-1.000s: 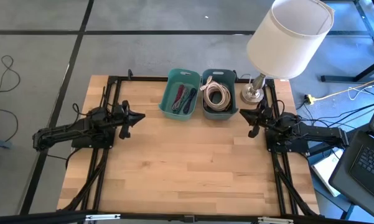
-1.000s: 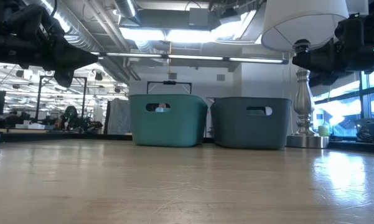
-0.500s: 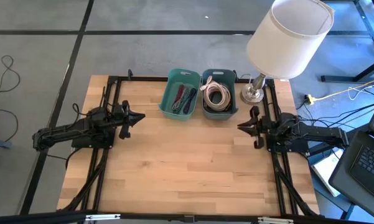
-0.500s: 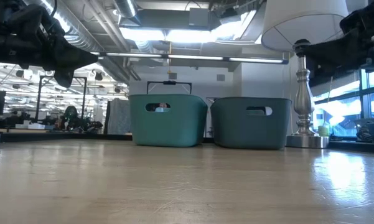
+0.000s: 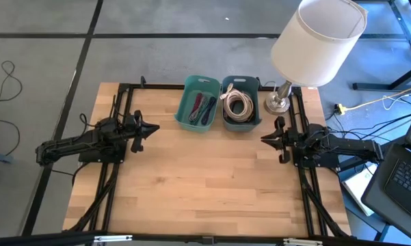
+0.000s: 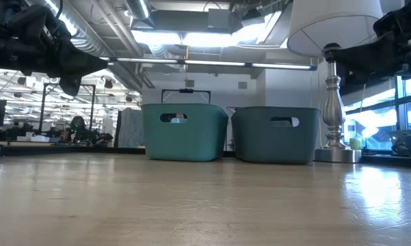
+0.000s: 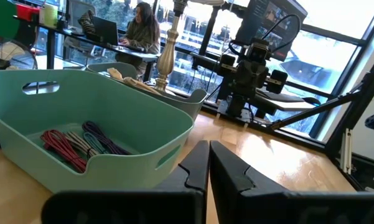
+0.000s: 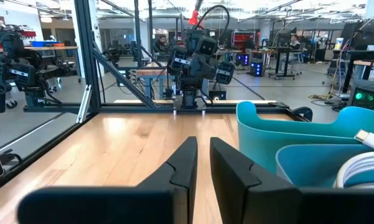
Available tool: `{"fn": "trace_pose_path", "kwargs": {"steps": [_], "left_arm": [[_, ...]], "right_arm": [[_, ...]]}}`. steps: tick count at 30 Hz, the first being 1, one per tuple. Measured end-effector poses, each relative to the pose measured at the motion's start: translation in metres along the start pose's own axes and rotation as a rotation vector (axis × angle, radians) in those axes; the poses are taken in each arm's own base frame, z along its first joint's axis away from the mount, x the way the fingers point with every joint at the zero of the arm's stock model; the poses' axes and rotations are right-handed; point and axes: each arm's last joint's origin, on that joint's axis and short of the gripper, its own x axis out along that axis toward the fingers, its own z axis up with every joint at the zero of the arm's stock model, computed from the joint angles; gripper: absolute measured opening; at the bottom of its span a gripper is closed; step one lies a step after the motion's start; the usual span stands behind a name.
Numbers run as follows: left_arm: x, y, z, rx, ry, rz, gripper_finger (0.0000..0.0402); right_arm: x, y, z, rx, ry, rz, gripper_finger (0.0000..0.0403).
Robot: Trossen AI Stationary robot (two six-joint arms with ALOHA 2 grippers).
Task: Pick & Place USB Port
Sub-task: Return to Home Position
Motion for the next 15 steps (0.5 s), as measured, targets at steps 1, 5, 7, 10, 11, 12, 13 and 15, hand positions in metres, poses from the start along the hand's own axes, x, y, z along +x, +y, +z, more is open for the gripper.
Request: {"fn": "trace_pose_path", "kwargs": {"steps": [1,5,7,10,11,12,13,15], "left_arm": [[0.0000,0.0000,0.0000,0.000,0.000,0.000,0.0007],[0.0000,0.0000,0.0000,0.000,0.000,0.000,0.0008],[0.0000,0.0000,0.0000,0.000,0.000,0.000,0.0006],[0.0000,0.0000,0.0000,0.000,0.000,0.000,0.0006],[0.0000,0.0000,0.0000,0.000,0.000,0.000,0.0007],[0.0000,0.0000,0.0000,0.000,0.000,0.000,0.0008],[0.0000,0.0000,0.0000,0.000,0.000,0.000,0.0008],[0.0000,0.0000,0.0000,0.000,0.000,0.000,0.0010]], "right_arm": [[0.0000,0.0000,0.0000,0.000,0.000,0.000,0.0049],[0.0000,0.0000,0.0000,0.000,0.000,0.000,0.0049],[0.0000,0.0000,0.0000,0.000,0.000,0.000,0.0049],[0.0000,0.0000,0.0000,0.000,0.000,0.000,0.0049],[0.0000,0.0000,0.0000,0.000,0.000,0.000,0.0049],[0.0000,0.0000,0.0000,0.000,0.000,0.000,0.0049],[0.0000,0.0000,0.0000,0.000,0.000,0.000,0.0049],[0.0000,0.0000,0.0000,0.000,0.000,0.000,0.0049]]}}
